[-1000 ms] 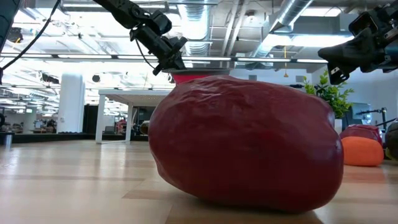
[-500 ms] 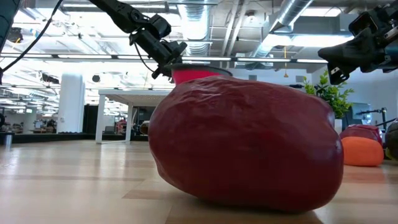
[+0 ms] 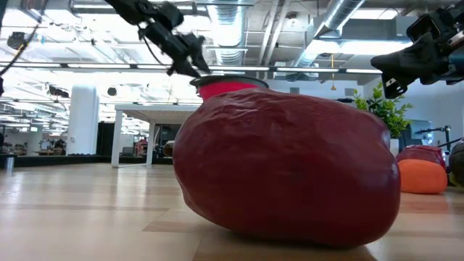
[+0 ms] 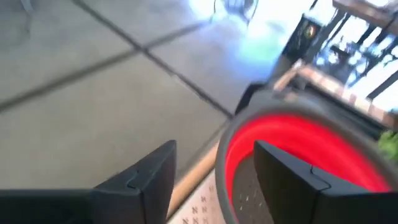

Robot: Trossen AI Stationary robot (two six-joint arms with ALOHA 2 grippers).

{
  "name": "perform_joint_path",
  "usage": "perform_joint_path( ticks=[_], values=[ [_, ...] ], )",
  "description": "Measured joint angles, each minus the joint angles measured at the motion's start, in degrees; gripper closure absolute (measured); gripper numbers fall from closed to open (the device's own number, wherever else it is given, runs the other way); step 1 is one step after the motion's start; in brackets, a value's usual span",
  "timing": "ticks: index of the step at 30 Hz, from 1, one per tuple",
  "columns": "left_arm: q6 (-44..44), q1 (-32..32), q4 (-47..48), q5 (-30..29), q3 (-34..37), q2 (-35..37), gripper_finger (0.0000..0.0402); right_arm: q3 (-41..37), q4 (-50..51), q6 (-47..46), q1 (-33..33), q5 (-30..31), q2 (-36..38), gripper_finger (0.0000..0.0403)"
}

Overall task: Pick & Place Fruit
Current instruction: Put the yellow bell pepper into the red strainer bowl on the shelf

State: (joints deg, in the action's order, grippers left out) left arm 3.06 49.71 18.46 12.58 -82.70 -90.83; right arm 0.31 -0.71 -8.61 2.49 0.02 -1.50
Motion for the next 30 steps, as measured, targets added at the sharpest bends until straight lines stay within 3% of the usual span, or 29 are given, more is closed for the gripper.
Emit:
perform_joint_path(
  ticks=[5,8,12,19,24,30],
  values=[
    [-4.58,-1.60,0.96,-0.05,0.70,9.13,0.0192,-0.01,0.00,0.01,-0.01,0.01,0.00,0.0397],
    [-7.01,-5.80,-0.56,0.15,5.88,16.48,0.0199,-0.02,0.00,0.01,0.01,-0.01,0.00,0.0397],
    [-7.55,-14.12,-8.82,0.31,19.47,27.22,0.0211,-0.01,0.01,0.01,0.00,0.00,0.02,0.0397],
    [-7.53,-29.74,-33.69,0.31,47.29,42.96,0.0231,-0.02,0.00,0.01,-0.01,-0.01,0.02,0.0397],
    [-4.01,-38.53,-47.58,-3.08,60.18,47.38,0.0241,-0.02,0.01,0.00,0.00,0.00,0.02,0.0397],
    [-1.46,-44.76,-51.44,-14.00,65.57,46.85,0.0250,0.00,0.00,0.01,0.00,0.00,0.02,0.0397]
  ],
)
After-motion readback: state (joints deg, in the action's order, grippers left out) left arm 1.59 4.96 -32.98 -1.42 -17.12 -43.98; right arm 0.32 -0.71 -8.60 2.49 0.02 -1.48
